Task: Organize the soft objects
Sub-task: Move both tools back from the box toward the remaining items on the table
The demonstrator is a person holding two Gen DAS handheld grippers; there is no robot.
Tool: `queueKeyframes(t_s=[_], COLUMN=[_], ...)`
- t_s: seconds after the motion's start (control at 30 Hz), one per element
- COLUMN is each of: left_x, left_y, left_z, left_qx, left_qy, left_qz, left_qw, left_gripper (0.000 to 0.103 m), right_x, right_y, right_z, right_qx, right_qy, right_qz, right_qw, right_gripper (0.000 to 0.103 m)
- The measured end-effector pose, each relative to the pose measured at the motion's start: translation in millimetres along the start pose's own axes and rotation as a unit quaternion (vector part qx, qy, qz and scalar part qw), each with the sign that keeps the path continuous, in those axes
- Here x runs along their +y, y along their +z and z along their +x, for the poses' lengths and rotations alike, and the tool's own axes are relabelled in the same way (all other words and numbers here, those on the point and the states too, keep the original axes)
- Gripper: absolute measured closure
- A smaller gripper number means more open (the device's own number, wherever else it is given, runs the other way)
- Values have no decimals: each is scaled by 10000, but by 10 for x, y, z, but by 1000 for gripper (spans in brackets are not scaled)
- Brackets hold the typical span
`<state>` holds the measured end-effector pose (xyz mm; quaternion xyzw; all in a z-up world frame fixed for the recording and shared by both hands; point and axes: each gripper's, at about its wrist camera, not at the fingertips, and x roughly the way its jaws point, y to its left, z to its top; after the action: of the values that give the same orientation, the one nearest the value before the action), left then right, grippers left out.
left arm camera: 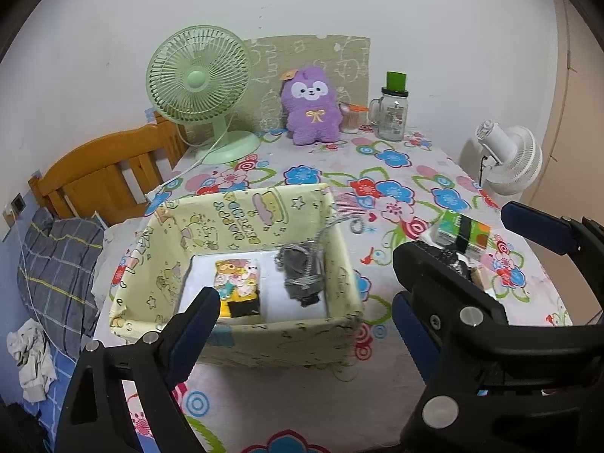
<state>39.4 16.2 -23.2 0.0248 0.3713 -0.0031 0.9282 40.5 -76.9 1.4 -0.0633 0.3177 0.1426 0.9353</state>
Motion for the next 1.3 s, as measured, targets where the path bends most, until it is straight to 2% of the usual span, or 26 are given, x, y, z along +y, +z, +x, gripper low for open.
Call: queueKeyframes(t_s=[0.57, 1.07, 1.17, 1.3], left_x=[-407, -657, -713, -767], left_y=[-110, -230, -255, -271], left_z=[-59, 88, 107, 136], left_qx=[-90, -6, -116, -55], left_qy=[-279, -610, -498, -612], left_qz=[210, 306, 375, 358], left_qw=[9994, 9977, 9980, 9975], left_gripper=[10, 10, 10, 11], right_x=[-350, -630, -706, -803], right_y=[-215, -445, -503, -561], right_z=[-204, -209, -155, -114], right_qx=[-69, -87, -27, 6], right_qy=[-311, -308, -253, -218], right_qz=[172, 297, 368, 499], right_qw=[9993, 9990, 9990, 9985], right_gripper=[11, 11, 11, 11])
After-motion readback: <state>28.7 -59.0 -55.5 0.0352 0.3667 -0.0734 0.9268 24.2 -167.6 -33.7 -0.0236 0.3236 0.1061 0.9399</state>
